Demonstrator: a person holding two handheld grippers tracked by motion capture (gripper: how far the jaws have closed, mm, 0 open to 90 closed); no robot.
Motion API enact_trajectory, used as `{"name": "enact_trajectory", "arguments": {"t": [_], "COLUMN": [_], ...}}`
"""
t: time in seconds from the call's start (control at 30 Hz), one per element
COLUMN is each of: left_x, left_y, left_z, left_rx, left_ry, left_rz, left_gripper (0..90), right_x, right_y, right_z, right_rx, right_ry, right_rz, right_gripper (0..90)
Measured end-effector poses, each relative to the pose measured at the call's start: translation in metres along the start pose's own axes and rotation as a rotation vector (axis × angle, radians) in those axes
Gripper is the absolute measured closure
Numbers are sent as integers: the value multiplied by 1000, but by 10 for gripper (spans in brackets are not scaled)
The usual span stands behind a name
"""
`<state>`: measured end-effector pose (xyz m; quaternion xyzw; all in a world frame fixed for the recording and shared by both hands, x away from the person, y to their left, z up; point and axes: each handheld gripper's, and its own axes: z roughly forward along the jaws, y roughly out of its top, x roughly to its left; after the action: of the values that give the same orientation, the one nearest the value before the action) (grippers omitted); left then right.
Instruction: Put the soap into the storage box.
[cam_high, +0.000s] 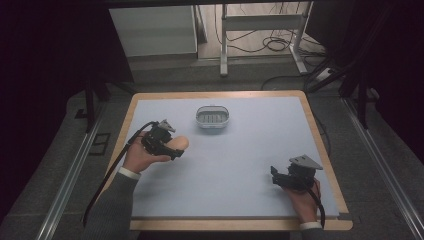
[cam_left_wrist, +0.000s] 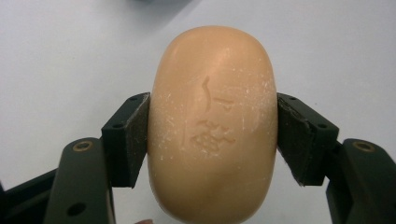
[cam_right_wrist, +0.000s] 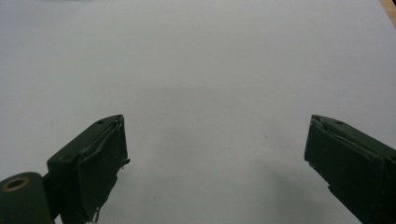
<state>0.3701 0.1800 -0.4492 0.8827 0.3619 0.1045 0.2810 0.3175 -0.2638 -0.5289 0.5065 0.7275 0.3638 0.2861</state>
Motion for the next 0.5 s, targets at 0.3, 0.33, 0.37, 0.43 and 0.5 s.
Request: {"name": "enact_trajectory", "arguments": {"t": [0.3, 0.33, 0.37, 0.43, 0.5], "left_x": [3, 3, 3, 4, 4], "left_y": [10, 11, 12, 14, 15], "left_z": [6, 6, 7, 7, 8], "left_rx": [6, 6, 5, 9, 7], "left_ry": [-4, -3, -4, -3, -4], "left_rz": [4, 4, 3, 7, 6], "left_gripper": [323, 323, 323, 323, 323], "right_x": [0, 0, 0, 0, 0], "right_y": [0, 0, 0, 0, 0], "right_z": [0, 0, 0, 0, 0], "right_rx": [1, 1, 1, 2, 2], "right_ry": [-1, -1, -1, -2, -2], "right_rz": [0, 0, 0, 0, 0], "right_gripper": [62, 62, 62, 62, 62]}}
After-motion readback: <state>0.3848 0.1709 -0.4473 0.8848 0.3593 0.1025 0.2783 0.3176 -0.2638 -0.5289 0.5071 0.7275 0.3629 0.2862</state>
